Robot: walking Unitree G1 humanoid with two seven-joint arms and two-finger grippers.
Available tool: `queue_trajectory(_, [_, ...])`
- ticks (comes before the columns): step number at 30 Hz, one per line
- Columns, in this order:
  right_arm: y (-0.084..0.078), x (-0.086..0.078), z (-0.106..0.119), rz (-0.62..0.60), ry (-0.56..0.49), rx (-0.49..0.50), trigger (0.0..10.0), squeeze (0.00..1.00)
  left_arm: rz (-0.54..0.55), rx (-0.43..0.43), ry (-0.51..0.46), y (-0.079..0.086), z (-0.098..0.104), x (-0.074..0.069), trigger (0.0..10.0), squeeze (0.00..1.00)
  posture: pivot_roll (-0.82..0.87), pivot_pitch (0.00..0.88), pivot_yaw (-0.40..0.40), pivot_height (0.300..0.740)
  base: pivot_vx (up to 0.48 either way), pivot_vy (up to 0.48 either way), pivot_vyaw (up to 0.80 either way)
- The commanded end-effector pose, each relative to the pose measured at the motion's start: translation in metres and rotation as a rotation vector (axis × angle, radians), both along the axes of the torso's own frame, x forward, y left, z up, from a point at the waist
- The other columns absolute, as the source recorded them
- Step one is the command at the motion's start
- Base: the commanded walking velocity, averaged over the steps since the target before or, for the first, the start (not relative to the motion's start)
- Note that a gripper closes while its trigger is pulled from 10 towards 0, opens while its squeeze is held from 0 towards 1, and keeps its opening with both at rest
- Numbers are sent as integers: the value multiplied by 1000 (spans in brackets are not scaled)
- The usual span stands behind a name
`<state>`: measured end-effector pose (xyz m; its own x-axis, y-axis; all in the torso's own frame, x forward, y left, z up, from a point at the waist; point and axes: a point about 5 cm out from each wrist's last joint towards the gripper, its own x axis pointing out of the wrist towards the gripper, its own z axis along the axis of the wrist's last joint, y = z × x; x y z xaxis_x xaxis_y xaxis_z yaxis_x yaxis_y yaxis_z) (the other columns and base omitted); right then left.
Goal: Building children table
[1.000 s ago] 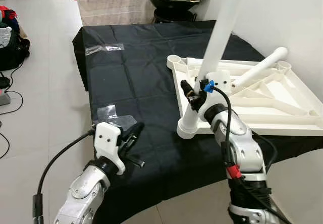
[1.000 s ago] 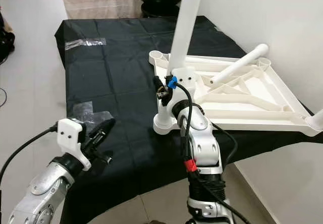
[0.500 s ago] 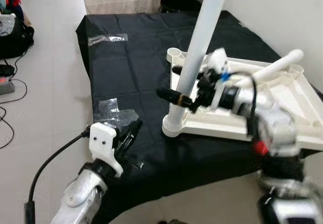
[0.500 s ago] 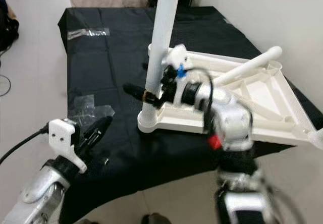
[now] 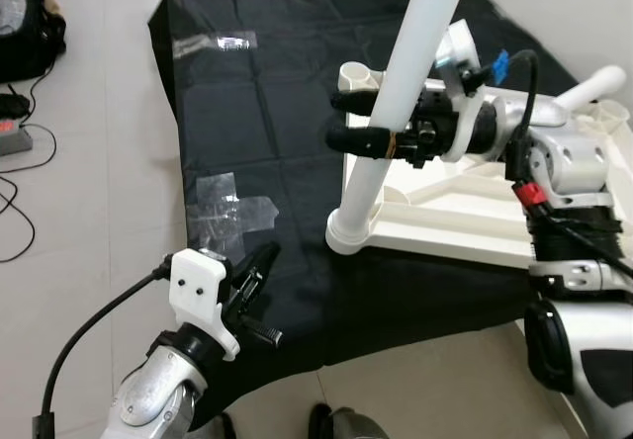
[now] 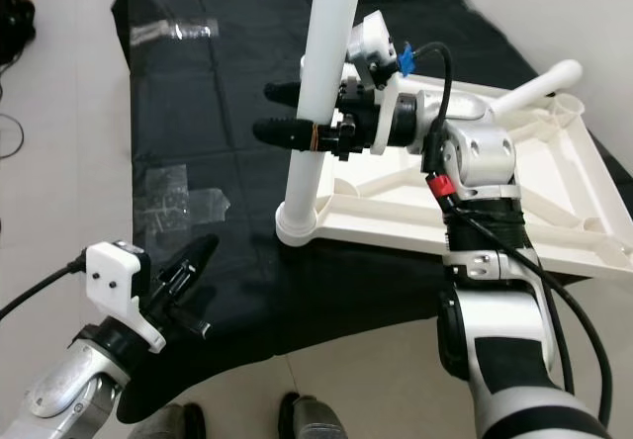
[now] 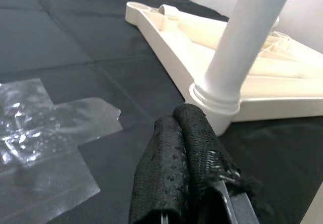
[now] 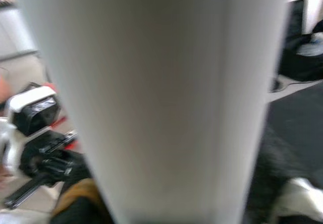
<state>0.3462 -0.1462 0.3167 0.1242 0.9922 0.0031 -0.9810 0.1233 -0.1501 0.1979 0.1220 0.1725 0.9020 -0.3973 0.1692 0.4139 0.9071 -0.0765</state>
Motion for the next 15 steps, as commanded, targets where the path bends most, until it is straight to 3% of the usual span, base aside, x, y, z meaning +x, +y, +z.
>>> queue_trajectory(1, [-7,2,2,-8,0,3,0,0,-11,-12,24,-2,-1,-4,10000,0,-18,289,-120,740,0,0,0])
queue_trajectory(9, [-24,0,-19,-175,32,-17,0,0,-14,-23,29,-4,-4,-1,10000,0,-47,246,-123,740,0,0,0])
queue_trajectory(10, [-25,-2,-43,-402,73,-17,0,0,-16,-25,30,-4,-6,3,10000,0,-71,211,-124,740,0,0,0])
queue_trajectory(11, [-25,-2,-43,-402,73,-17,0,0,-16,-25,30,-4,-6,3,10000,0,-71,211,-124,740,0,0,0])
queue_trajectory(12, [-22,-3,-55,-545,90,-7,0,0,-17,-25,30,-4,-8,5,10000,0,-72,206,-125,740,0,0,0])
queue_trajectory(13, [-24,2,-75,-926,75,-49,0,0,-17,-21,30,-3,-10,9,10000,0,-74,176,-144,740,0,0,0])
queue_trajectory(14, [-24,2,-75,-926,75,-49,0,0,-17,-21,30,-3,-10,9,10000,0,-74,176,-144,740,0,0,0])
queue_trajectory(15, [-29,2,-85,-1189,45,-78,0,0,-17,-17,31,-3,-12,11,10000,0,-74,176,-144,740,0,0,0])
